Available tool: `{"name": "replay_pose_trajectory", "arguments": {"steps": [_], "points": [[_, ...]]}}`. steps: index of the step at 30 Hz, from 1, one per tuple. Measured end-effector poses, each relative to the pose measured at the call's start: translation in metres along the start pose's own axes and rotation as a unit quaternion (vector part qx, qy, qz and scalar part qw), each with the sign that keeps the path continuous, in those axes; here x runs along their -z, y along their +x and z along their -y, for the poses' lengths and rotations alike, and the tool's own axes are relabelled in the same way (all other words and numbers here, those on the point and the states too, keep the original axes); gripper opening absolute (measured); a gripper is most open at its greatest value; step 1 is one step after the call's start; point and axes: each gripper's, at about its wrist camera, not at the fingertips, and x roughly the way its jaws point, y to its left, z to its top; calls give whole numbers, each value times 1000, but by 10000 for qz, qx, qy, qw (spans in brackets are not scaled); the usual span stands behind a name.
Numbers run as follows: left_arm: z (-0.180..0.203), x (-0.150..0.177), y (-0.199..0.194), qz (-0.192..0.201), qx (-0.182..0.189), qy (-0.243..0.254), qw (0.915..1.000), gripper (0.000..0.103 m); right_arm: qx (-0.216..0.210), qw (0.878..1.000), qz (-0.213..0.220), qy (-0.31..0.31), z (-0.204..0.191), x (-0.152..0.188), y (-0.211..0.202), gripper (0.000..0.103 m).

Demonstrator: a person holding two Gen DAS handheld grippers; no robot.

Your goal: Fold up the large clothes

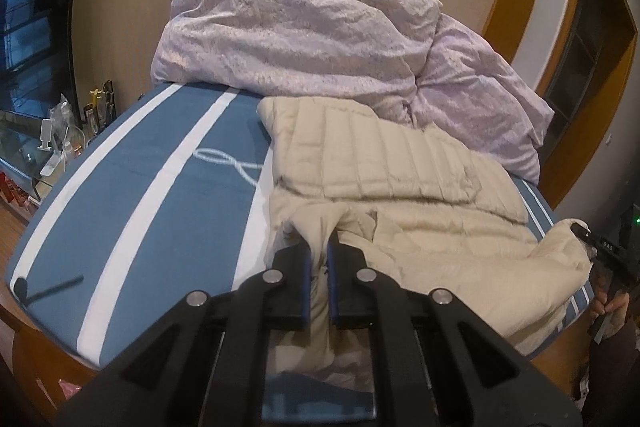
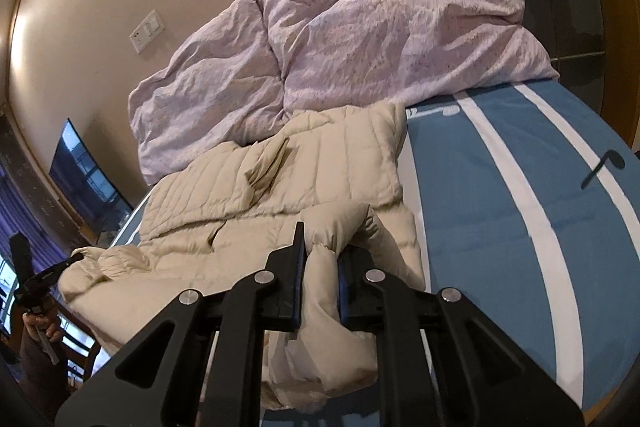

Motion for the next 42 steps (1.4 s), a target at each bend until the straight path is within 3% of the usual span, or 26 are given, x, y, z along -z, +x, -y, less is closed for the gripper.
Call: {"name": "replay_pose_trajectory", "arguments": {"steps": [17, 25, 34, 37, 39, 41, 42], "points": [[4, -83, 76, 88, -303, -83, 9995, 7, 122, 9982, 263, 522, 20, -73, 77, 13], [3, -122, 136, 38, -527, -180, 9984, 7, 223, 9962, 219, 817, 40, -99, 129, 13], [-10, -137, 210, -266, -724, -533, 9956, 8, 329, 9937, -62, 1071, 55, -112, 190, 15], [-15, -142, 233, -392, -744, -708, 9939, 12, 179, 9900, -173, 1391, 65, -116, 207, 27], [-17, -144, 243, -449, -734, -823, 9929, 15, 24, 9869, -234, 1594, 72, -119, 214, 42], [-18, -148, 251, -498, -700, -940, 9919, 27, -124, 9839, -269, 1761, 75, -123, 218, 63], [-18, -150, 254, -515, -678, -995, 9914, 30, -173, 9829, -254, 1815, 75, -126, 216, 68]]}}
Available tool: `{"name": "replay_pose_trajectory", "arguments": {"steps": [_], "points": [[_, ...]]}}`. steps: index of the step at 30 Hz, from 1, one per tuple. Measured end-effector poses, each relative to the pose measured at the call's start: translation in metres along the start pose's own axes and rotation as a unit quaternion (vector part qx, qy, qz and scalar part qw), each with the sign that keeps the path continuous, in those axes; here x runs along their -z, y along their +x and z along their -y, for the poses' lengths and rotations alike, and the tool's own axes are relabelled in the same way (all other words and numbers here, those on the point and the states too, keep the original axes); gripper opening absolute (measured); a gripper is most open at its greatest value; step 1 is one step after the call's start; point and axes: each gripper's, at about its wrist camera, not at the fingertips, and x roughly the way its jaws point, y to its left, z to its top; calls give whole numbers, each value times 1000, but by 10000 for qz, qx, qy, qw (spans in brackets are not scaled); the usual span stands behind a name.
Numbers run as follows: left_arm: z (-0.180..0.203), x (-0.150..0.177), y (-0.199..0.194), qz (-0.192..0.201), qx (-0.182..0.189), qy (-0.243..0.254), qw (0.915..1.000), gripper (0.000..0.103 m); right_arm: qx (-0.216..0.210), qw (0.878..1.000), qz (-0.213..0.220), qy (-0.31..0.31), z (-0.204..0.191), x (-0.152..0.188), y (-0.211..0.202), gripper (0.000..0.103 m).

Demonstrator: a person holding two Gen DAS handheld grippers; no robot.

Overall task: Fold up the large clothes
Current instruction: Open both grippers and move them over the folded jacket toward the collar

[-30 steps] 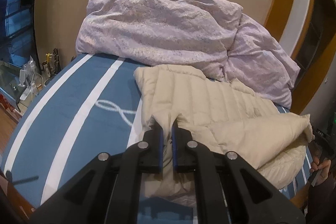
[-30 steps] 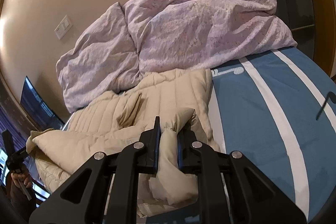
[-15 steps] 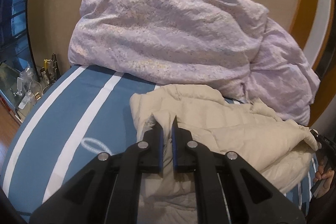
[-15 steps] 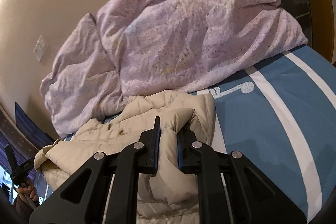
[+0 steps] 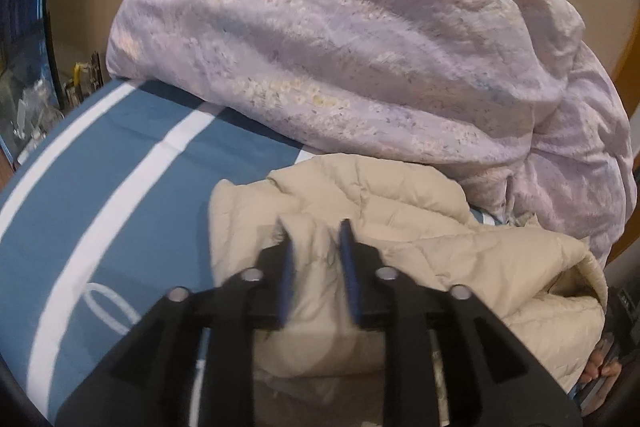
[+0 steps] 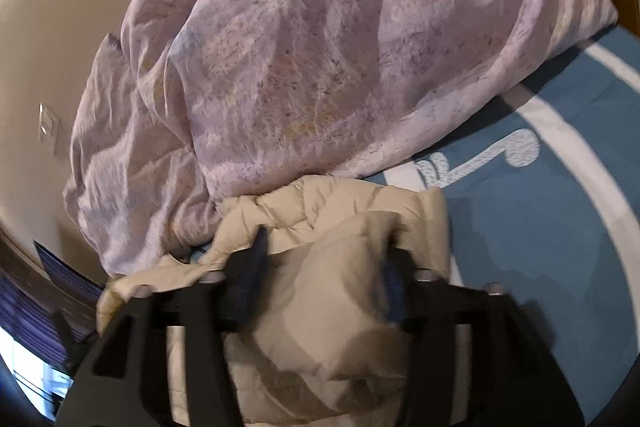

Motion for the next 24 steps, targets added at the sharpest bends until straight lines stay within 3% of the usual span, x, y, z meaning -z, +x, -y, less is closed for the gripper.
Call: {"name": "replay_pose_trajectory", "arguments": {"steps": [3, 5, 7, 14, 24], "points": [[3, -5, -3, -4, 48, -80, 10000, 47, -65, 9998, 212, 5, -6, -8, -17, 79], [5, -7, -14, 90, 31, -21, 10000, 65, -8, 9988, 482, -70, -10, -11, -34, 86], [4, -8, -26, 235, -22, 52, 9997, 80, -31, 9976, 669, -146, -13, -11, -55, 87], [-5, 0, -78, 456, 37, 208, 9987, 83, 110, 9968, 672, -418, -17, 9, -90, 87], [2, 24, -116, 456, 50, 553, 9974, 83, 185, 9964, 464, -679, -33, 34, -109, 87]]}}
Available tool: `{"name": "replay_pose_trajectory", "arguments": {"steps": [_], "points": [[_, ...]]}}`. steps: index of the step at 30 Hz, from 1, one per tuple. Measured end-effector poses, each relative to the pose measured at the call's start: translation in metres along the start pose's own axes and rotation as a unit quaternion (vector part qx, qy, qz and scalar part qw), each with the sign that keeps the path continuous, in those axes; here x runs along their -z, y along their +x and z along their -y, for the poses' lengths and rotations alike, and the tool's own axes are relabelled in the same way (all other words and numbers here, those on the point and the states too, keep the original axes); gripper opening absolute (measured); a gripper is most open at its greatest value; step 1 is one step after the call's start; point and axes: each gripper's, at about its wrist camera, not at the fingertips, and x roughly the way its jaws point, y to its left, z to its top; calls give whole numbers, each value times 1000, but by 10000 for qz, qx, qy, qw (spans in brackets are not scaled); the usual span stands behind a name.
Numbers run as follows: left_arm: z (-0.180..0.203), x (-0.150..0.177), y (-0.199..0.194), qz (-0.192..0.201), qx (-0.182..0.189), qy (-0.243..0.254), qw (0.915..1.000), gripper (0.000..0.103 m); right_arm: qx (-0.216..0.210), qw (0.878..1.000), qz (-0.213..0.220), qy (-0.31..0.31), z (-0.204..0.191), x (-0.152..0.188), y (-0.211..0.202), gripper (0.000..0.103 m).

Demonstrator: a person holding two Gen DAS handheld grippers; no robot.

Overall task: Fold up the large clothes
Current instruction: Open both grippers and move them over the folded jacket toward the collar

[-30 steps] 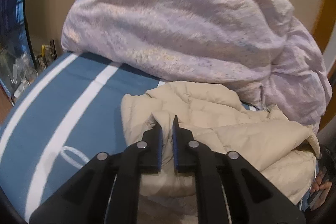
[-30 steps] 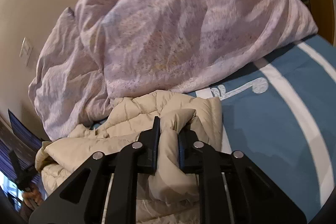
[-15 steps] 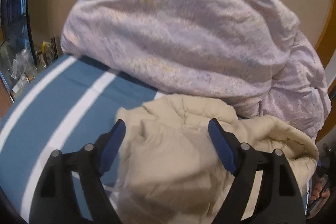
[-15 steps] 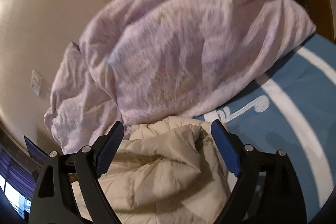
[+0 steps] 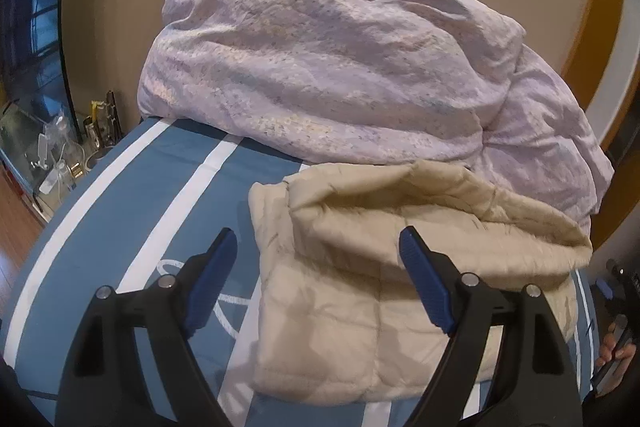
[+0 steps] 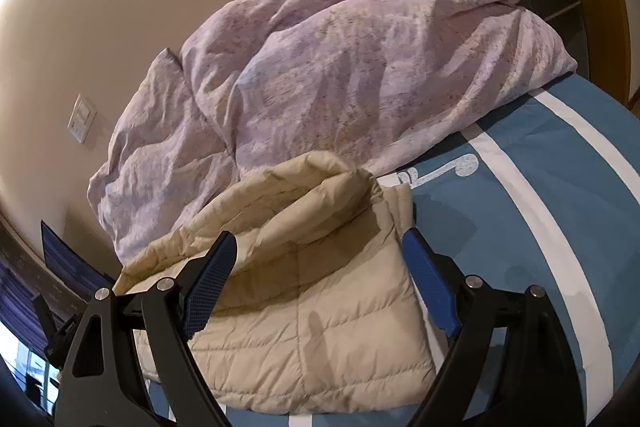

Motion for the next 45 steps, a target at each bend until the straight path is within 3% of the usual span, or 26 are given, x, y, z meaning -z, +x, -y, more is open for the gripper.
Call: {"name": "replay_pose_trajectory", "arguments": {"steps": [8, 18, 32, 45], "points": [[13, 12, 0, -71, 16, 286, 9996, 84, 44, 9983, -229, -530, -22, 12, 10, 87], [37, 26, 38, -311, -54, 731, 9968, 84, 238, 9928, -530, -1044, -38, 27, 54, 86], [45, -6, 105, -192, -606, 546, 9965, 84, 924, 9874, -281, -1256, -37, 8, 116, 86], [35, 1, 146, -286, -886, 583, 9939, 90, 1412, 9786, -307, -1466, -22, 19, 143, 86]]}}
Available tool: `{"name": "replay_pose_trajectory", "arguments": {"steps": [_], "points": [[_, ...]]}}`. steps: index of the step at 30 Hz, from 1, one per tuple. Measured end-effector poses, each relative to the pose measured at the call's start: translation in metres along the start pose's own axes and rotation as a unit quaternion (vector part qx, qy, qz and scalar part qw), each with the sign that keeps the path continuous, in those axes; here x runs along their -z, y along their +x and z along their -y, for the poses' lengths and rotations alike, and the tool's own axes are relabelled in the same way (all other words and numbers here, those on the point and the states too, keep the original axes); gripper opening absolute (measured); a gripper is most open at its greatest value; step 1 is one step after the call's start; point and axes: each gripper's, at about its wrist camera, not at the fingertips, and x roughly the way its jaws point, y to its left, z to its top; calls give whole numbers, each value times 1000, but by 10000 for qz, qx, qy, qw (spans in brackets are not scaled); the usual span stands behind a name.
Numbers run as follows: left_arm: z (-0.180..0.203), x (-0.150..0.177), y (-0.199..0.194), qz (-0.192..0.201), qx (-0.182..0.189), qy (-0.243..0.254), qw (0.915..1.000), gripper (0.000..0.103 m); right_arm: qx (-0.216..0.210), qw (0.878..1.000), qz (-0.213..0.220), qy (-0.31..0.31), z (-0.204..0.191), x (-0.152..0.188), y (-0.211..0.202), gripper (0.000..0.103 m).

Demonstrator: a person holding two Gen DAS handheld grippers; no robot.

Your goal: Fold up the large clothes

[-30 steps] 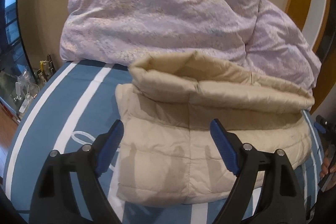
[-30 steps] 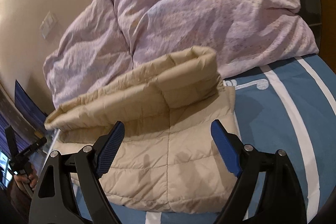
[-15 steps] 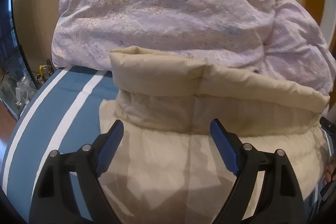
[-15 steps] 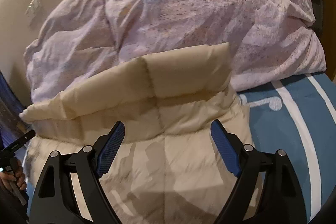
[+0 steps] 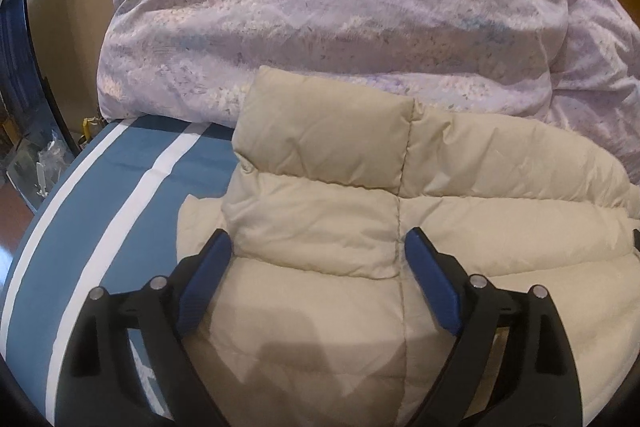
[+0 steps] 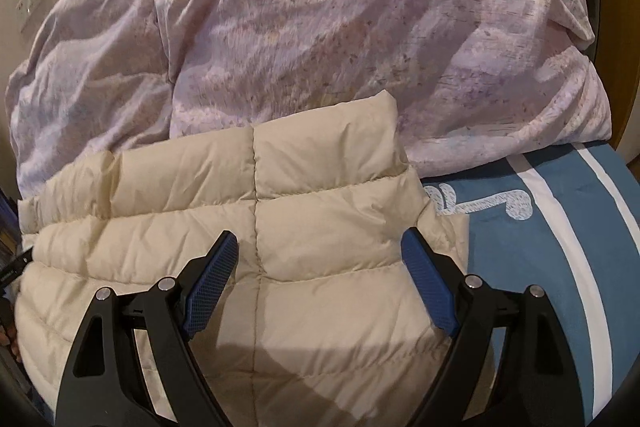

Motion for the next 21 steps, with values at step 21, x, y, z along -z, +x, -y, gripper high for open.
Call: {"name": "replay_pose_trajectory", "arguments": {"steps": [21], "points": [[-11, -5, 42, -406, 29, -252, 9989, 101, 450, 9969, -627, -143, -16, -7, 53, 90]]}}
